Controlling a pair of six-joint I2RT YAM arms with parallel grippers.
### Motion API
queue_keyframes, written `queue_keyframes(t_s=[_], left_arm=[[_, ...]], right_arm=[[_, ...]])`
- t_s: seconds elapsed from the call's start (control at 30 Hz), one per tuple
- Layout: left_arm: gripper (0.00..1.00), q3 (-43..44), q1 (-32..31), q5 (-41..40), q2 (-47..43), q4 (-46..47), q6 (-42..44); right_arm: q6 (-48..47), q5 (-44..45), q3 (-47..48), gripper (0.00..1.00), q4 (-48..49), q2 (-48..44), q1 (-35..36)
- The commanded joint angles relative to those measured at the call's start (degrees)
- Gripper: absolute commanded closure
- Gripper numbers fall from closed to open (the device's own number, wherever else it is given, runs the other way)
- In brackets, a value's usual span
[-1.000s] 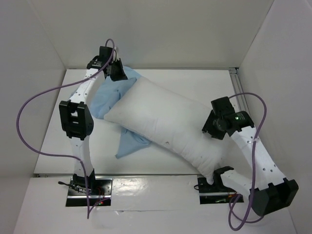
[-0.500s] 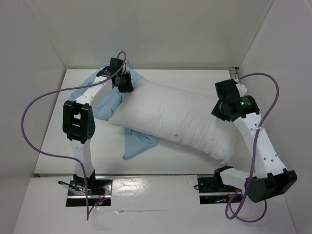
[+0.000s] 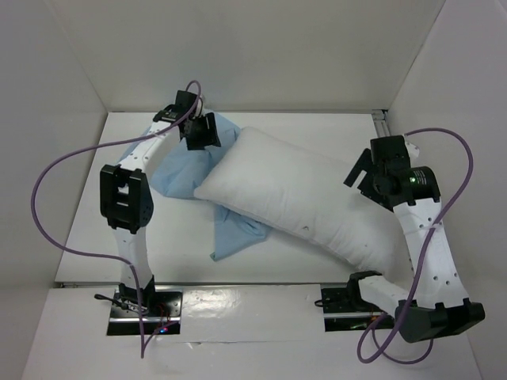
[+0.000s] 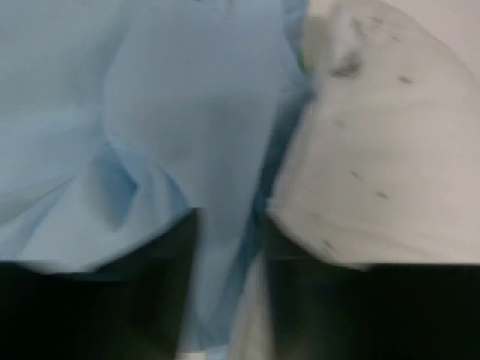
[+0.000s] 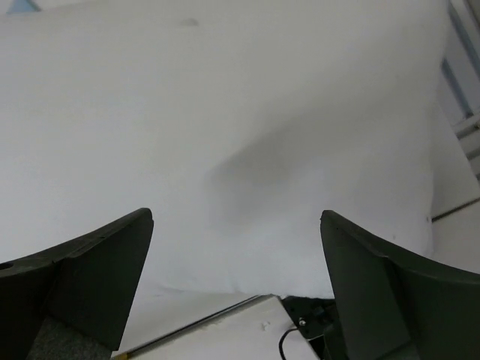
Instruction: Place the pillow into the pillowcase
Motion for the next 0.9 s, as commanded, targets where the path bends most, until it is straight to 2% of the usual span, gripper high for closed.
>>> queue_keyframes(t_s=[0.0, 0.03, 0.1, 0.2, 0.33, 0.4, 0.43, 0.47, 0.5, 0.53, 0.57, 0.6, 0.63, 0.67, 0.7, 0.73, 0.77, 0.87], left_arm=[[0.18, -7.61, 5.23, -5.41, -3.78, -2.68, -1.43], [0.09, -9.99, 5.84, -5.95, -4.66, -2.15, -2.04], [0.03, -15.08, 7.86, -4.91, -5.28, -1.53, -2.92], [0.03, -18.44, 9.01, -3.23, -5.90, -0.47, -3.97], [0.02, -19.51, 9.54, -0.08, -4.67, 1.20, -4.50], [0.02, -19.51, 9.54, 0.47, -2.92, 2.42, -5.20], [0.05, -18.98, 9.54, 0.47, -2.21, 2.43, -5.21], [0.09, -18.98, 9.54, 1.16, -1.51, 3.13, -5.21], [0.26, -18.46, 9.54, 1.78, -0.20, 3.13, -5.21], [0.37, -17.84, 10.15, 1.78, 0.34, 3.66, -5.21], [0.57, -17.84, 10.15, 1.78, 0.34, 3.66, -5.21], [0.84, -17.23, 10.68, 1.78, 1.04, 3.66, -5.21], [1.00, -16.35, 11.55, 1.78, 1.74, 3.66, -5.21], [1.00, -16.34, 12.08, 1.78, 1.75, 2.96, -5.21], [1.00, -15.56, 13.13, 1.78, 1.75, 2.96, -5.21], [1.00, -15.03, 13.66, 1.78, 1.75, 2.96, -5.21], [1.00, -15.02, 13.67, 0.39, 1.75, 2.96, -5.21], [1.00, -13.97, 15.86, -1.11, 1.13, 2.96, -5.21]], right_arm=[[-7.52, -6.72, 5.96, 0.00, 9.09, 2.96, -0.09], [-8.05, -8.22, 7.28, 0.00, 9.80, 4.36, -0.09], [-8.58, -11.21, 10.70, 0.00, 12.34, 9.28, 2.71], [-7.97, -9.39, 13.70, 0.00, 15.33, 16.22, 13.42], [-6.92, -7.45, 22.38, 0.00, 17.45, 27.82, 27.74], [-5.69, -7.44, 24.77, 0.00, 18.76, 34.33, 30.84], [-4.90, -6.84, 25.39, 0.00, 20.51, 36.26, 31.98], [-3.15, -7.44, 25.40, 0.00, 21.83, 37.84, 32.95], [-2.53, -8.40, 24.27, 0.00, 23.33, 40.64, 32.96], [-1.74, -9.46, 22.17, 0.00, 26.39, 41.72, 32.96], [-0.42, -11.38, 20.93, 0.00, 27.98, 42.60, 32.96], [0.37, -12.18, 19.61, 0.00, 29.30, 44.17, 32.96], [0.38, -13.32, 18.21, 0.03, 31.84, 44.19, 32.96], [0.99, -14.20, 16.02, 0.36, 32.65, 45.06, 32.35], [1.00, -15.87, 15.21, 0.63, 33.27, 45.07, 31.74], [1.00, -15.88, 14.59, 0.95, 33.27, 45.07, 31.73], [1.52, -15.88, 14.59, 1.00, 33.27, 44.11, 31.73], [0.04, -12.02, 14.59, 1.00, 32.75, 38.58, 31.73]])
